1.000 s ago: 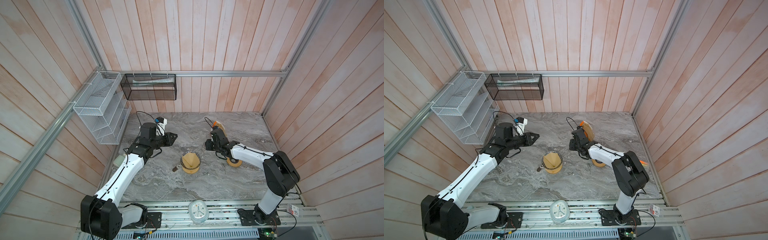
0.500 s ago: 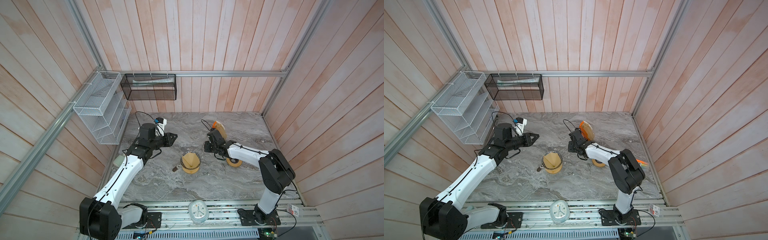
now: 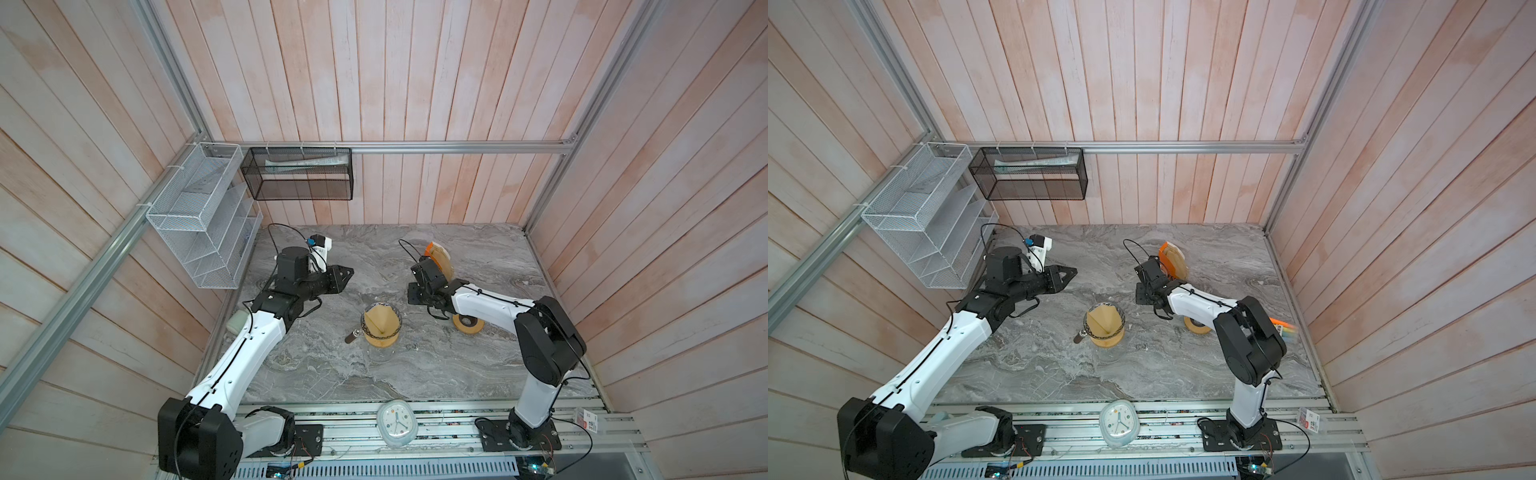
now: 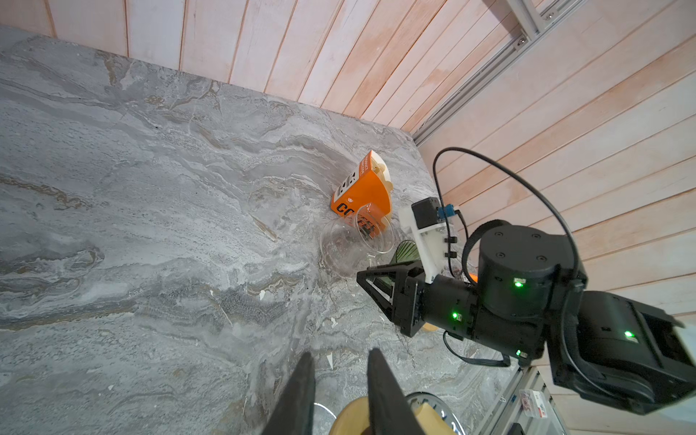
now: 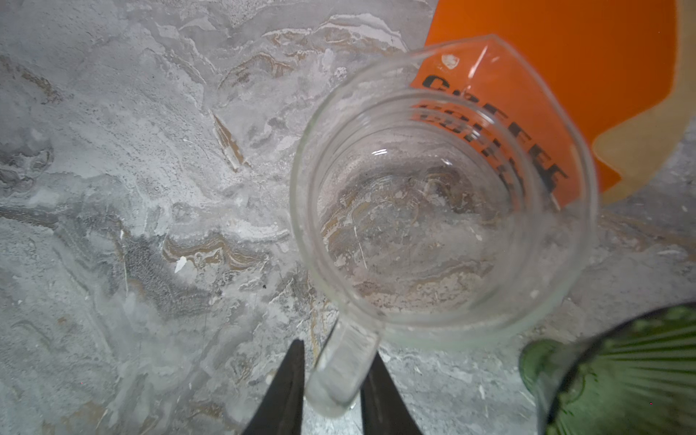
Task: Place the coffee filter in the dripper
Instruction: 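Close the right gripper on the glass carafe handle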
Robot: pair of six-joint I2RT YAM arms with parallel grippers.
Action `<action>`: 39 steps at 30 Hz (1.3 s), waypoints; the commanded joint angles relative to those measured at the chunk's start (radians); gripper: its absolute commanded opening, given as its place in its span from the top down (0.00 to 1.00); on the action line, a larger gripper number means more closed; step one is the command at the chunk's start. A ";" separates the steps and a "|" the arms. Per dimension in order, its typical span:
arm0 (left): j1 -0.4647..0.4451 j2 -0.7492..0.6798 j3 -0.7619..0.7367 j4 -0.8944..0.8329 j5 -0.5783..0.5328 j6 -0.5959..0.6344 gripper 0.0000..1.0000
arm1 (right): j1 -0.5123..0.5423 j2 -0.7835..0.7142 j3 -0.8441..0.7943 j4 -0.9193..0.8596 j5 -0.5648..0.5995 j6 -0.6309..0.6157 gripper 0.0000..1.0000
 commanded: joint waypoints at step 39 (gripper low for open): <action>0.021 -0.066 -0.031 -0.010 -0.020 0.008 0.72 | 0.162 -0.236 -0.191 -0.099 0.060 0.093 0.90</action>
